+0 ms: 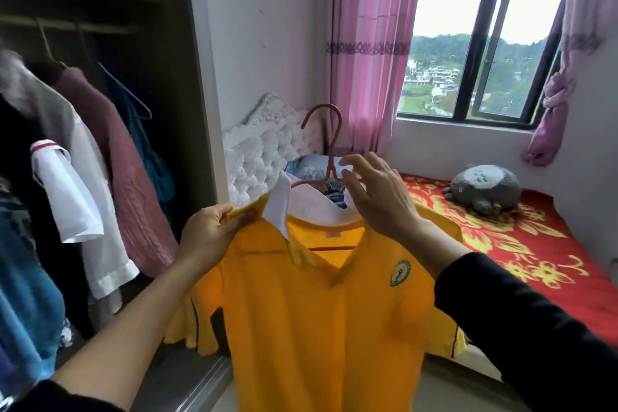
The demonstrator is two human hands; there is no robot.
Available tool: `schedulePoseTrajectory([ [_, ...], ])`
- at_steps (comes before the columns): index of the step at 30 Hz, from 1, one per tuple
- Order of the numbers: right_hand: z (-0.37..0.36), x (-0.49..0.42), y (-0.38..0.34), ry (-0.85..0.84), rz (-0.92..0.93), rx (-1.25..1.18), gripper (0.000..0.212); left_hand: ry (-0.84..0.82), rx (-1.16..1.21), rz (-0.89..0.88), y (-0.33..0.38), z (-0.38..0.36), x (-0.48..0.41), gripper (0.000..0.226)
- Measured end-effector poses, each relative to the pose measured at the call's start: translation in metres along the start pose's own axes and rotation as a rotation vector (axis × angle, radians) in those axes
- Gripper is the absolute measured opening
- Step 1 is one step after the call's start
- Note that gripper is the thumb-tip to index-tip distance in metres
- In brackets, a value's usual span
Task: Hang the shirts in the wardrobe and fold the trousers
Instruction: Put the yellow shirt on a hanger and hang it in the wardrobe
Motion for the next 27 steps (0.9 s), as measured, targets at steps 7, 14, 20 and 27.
schedulePoseTrajectory([
  [7,0.000,-0.033,0.005,-0.135,0.189,0.301,0.024,-0.089,0.058,-0.004,-0.005,0.013,-0.017,0.051],
  [14,-0.021,-0.069,0.014,-0.234,0.047,-0.014,0.023,0.025,0.013,0.032,-0.021,0.033,-0.036,0.035],
  [20,-0.039,-0.119,-0.008,-0.332,0.064,-0.148,0.023,0.023,-0.141,0.153,-0.049,0.066,-0.069,0.029],
  [27,-0.088,-0.196,-0.048,-0.283,0.151,0.055,0.028,-0.102,-0.287,0.215,-0.081,0.079,-0.144,0.026],
])
Point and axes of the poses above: each hand's wrist, its own x-axis away from the middle knuckle, its own z-axis out of the back of the hand, y = z × x, the point moved 3 cm from there along -x, towards the middle knuckle, and after that the axes turned 4 degrees about x, right-handed, at the moved point
